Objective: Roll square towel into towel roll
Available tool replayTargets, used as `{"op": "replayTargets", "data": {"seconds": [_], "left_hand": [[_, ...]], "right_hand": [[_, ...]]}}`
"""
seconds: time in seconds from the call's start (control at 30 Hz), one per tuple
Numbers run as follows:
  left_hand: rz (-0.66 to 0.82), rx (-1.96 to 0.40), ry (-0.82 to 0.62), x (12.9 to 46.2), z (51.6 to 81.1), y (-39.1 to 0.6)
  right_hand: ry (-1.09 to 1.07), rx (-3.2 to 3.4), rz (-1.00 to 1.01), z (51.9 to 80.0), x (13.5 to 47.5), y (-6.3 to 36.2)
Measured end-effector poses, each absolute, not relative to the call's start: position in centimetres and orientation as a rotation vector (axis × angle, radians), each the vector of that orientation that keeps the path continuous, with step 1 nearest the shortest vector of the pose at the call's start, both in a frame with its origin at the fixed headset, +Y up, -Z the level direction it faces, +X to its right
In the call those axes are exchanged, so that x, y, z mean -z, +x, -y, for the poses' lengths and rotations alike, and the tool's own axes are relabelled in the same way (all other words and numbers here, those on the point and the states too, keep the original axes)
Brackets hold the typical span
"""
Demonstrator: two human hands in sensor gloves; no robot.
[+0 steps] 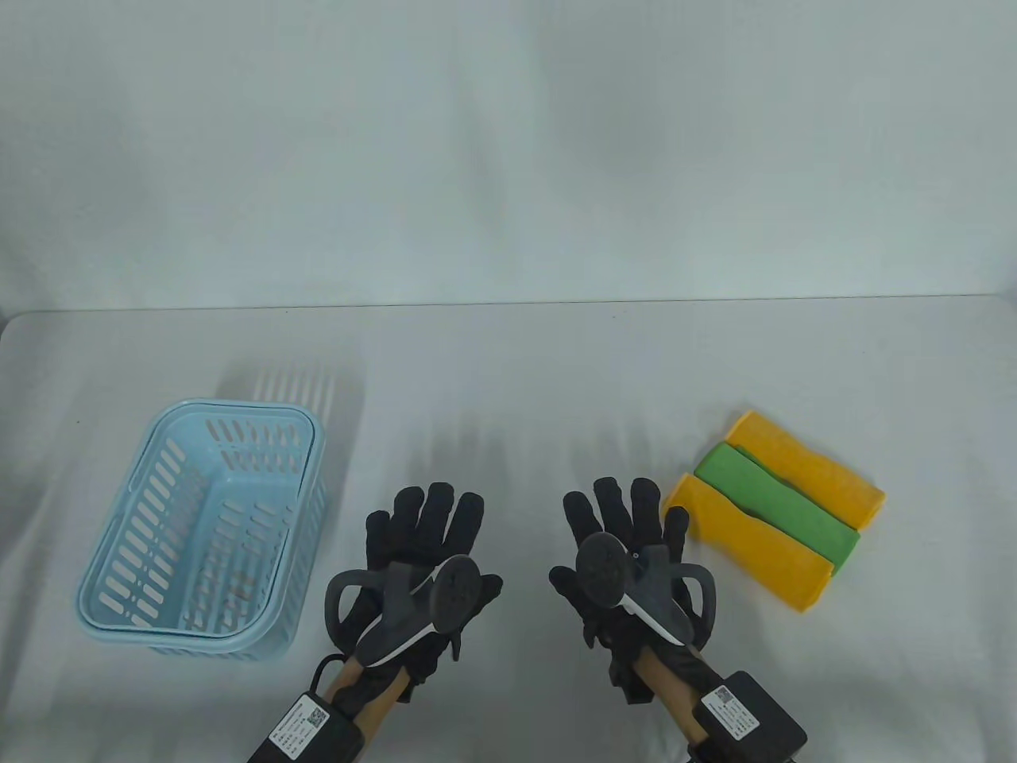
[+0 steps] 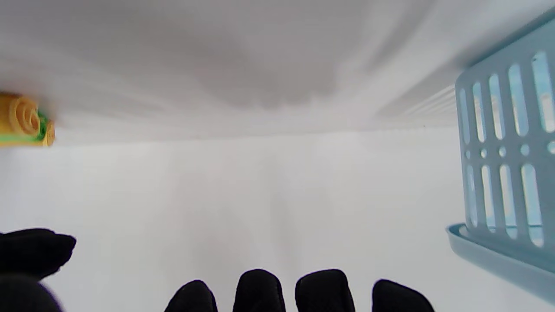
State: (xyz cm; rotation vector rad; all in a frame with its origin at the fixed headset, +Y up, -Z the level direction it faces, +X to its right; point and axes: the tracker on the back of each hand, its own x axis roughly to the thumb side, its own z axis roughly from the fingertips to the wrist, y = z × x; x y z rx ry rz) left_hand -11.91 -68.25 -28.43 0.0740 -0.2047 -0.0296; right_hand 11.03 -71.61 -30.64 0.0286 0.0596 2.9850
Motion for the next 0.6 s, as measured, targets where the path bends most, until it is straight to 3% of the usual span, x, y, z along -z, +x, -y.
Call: {"op": "replayTargets", "data": {"seconds": [0.27,0.6], "left_hand": [[0.202,0.056,0.03,29.2,69.3,-11.8],[0.201,0.052,0.061,28.9,68.5,-11.8]], "right_hand": [[-0.046,-2.895,-0.128,71.7,31.1,12.4],[-0.025,-2.887,-0.124,71.4,30.7,11.8]]}}
